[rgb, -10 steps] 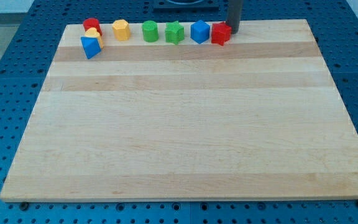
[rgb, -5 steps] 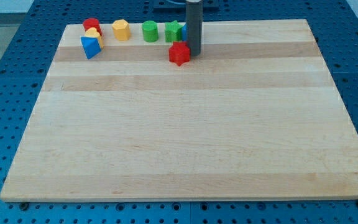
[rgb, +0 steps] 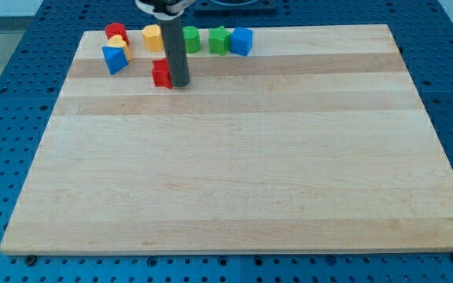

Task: Move the red star below to the yellow hexagon

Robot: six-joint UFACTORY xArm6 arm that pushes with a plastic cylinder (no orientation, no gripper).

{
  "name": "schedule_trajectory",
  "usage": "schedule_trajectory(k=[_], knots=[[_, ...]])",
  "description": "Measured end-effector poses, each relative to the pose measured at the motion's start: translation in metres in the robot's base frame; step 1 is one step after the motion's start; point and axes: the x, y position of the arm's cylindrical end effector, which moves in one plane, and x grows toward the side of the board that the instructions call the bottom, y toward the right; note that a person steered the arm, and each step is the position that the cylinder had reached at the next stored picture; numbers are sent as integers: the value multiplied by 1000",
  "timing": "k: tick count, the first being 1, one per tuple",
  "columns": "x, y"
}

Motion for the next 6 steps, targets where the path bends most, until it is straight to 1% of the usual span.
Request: schedule_trajectory(k=[1, 3, 6], knots=[[0, -19], [-13, -32], [-20, -34]])
